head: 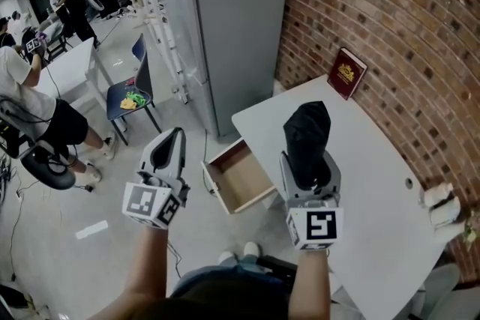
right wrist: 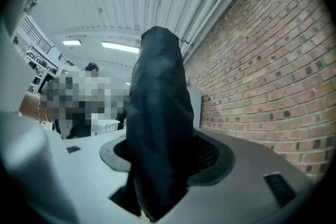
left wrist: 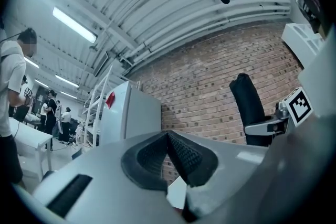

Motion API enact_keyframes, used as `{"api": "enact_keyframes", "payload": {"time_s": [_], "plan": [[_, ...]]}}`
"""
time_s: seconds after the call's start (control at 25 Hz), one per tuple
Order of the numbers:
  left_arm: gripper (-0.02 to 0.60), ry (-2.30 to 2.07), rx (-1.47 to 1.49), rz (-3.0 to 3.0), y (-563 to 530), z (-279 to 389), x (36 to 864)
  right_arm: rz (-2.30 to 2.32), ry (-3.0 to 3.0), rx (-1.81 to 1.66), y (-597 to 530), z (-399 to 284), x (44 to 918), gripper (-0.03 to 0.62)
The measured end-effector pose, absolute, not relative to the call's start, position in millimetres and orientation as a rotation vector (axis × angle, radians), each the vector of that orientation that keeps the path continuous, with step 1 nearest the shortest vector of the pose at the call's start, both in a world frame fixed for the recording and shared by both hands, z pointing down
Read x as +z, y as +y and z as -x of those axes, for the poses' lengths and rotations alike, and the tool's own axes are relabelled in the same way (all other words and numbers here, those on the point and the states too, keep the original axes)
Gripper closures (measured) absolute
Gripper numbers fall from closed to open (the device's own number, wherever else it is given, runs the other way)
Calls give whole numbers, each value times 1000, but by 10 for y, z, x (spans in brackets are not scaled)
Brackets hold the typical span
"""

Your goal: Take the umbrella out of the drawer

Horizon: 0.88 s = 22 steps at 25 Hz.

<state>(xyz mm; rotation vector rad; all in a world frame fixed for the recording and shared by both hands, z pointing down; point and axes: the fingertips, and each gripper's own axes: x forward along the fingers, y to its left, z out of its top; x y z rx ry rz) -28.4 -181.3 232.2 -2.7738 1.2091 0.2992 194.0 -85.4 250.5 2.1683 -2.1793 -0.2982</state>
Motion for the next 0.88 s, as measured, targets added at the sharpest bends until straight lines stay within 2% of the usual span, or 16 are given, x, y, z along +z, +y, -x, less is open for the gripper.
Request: {"api": "enact_keyframes", "payload": {"time_s": [0.88], "plan": [[583, 1170, 323, 2770, -1730, 230, 2221, -2160, -2102, -386, -755, -1925, 2351, 345]]}}
